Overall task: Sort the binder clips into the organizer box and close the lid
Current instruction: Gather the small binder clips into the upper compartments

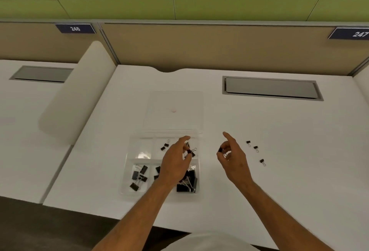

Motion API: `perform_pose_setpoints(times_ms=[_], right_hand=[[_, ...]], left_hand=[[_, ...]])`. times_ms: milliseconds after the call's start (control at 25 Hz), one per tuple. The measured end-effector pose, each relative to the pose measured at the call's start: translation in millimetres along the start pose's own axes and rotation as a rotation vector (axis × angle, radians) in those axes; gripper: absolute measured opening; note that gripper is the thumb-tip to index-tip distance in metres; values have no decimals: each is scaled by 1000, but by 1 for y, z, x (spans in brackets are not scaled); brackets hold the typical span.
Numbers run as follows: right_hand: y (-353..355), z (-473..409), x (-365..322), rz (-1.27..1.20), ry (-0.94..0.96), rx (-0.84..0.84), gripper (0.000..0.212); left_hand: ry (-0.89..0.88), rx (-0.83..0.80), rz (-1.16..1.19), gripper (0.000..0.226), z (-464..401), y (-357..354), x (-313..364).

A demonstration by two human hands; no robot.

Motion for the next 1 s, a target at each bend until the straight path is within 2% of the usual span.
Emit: perform_pose_setpoints(times_ms=[440, 840, 1000], right_hand=[[-96, 35, -20, 3, -82, -9, 72], [-98, 38, -26, 11, -151, 90, 70], [-91, 35, -23, 44, -183, 129, 69]], left_hand=[[49, 27, -20, 59, 7, 71, -108], [3, -138, -78, 54, -38, 72, -134], [-55, -136, -76, 48, -50, 71, -143]])
Point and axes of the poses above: each hand's wrist, its own z-axis away from the middle knuckle, its own y-axis out of the back of the hand, x = y × z, the point moved 1 cm from there along -z, towards the middle knuckle, and after that the axes turned 2 degrees about z, right-handed, at the moved point
